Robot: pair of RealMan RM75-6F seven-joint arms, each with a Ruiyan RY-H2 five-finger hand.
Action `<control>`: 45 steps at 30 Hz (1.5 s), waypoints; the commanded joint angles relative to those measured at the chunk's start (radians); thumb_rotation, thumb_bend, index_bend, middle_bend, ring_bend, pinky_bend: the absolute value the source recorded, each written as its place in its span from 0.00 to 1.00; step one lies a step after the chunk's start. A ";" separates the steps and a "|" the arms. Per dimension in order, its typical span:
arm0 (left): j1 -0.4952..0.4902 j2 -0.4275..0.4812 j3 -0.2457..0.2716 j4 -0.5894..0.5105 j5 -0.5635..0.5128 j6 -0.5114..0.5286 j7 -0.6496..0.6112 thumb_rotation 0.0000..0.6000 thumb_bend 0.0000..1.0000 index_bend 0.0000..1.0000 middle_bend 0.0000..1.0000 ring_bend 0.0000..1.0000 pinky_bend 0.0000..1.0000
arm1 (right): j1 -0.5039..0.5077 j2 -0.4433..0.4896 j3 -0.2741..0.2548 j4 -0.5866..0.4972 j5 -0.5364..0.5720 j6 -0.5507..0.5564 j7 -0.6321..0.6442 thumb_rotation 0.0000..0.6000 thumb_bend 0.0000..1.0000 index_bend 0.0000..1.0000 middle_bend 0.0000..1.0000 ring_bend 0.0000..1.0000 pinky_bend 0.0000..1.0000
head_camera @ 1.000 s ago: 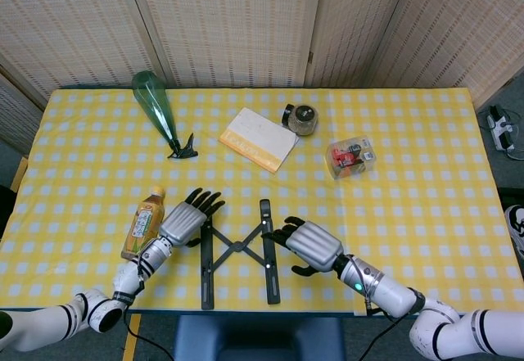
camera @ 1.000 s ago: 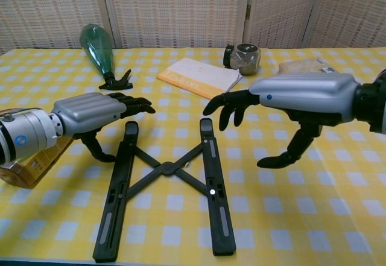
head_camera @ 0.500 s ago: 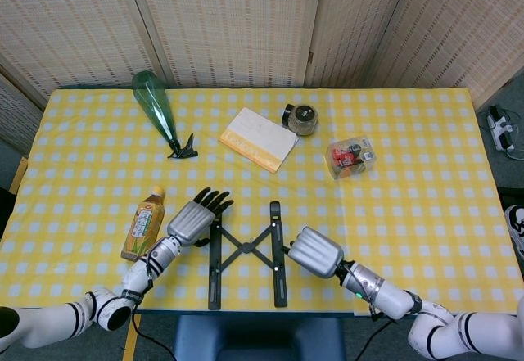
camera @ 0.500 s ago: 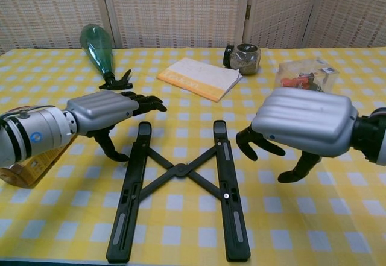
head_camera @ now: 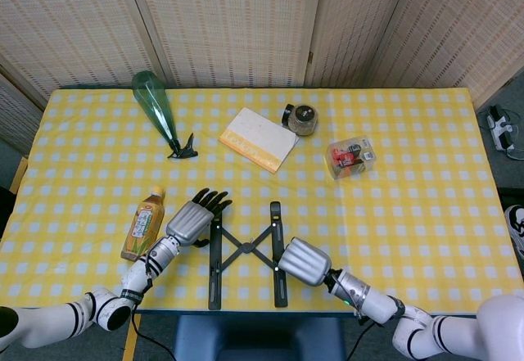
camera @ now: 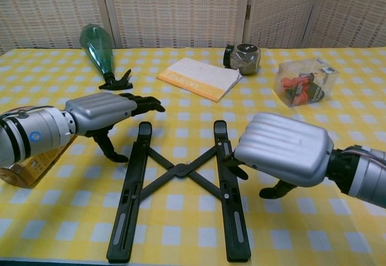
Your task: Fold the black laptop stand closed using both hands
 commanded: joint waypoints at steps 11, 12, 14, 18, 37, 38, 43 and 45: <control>-0.004 -0.005 0.005 0.004 -0.002 -0.001 -0.014 1.00 0.23 0.00 0.00 0.00 0.00 | 0.020 -0.089 0.012 0.092 -0.012 -0.007 0.007 1.00 0.13 0.61 0.82 0.88 0.94; -0.004 -0.006 0.006 0.005 -0.002 -0.001 -0.015 1.00 0.23 0.00 0.00 0.00 0.00 | 0.021 -0.092 0.011 0.097 -0.013 -0.008 0.006 1.00 0.13 0.61 0.82 0.88 0.94; -0.004 -0.007 0.007 0.005 -0.002 -0.002 -0.019 1.00 0.23 0.00 0.00 0.00 0.00 | 0.023 -0.099 0.012 0.106 -0.012 -0.009 0.007 1.00 0.13 0.61 0.82 0.88 0.94; -0.004 -0.007 0.010 -0.001 0.001 -0.002 -0.034 1.00 0.23 0.00 0.00 0.00 0.00 | 0.027 -0.115 0.015 0.121 -0.017 0.002 0.014 1.00 0.13 0.61 0.82 0.88 0.94; -0.024 -0.019 0.004 -0.063 0.002 -0.010 -0.033 1.00 0.22 0.00 0.00 0.00 0.00 | 0.054 -0.189 0.041 0.158 -0.017 0.008 -0.011 1.00 0.13 0.61 0.82 0.88 0.94; -0.025 -0.021 0.003 -0.066 0.000 -0.011 -0.031 1.00 0.22 0.00 0.00 0.00 0.00 | 0.055 -0.193 0.043 0.159 -0.015 0.007 -0.012 1.00 0.13 0.61 0.82 0.88 0.94; -0.033 -0.030 -0.001 -0.082 -0.007 -0.013 -0.021 1.00 0.21 0.00 0.00 0.00 0.00 | 0.061 -0.215 0.049 0.169 -0.008 0.001 -0.017 1.00 0.13 0.61 0.82 0.88 0.94; -0.035 -0.033 -0.002 -0.084 -0.009 -0.011 -0.015 1.00 0.21 0.00 0.00 0.00 0.00 | 0.064 -0.223 0.049 0.174 -0.007 0.001 -0.017 1.00 0.13 0.61 0.82 0.88 0.94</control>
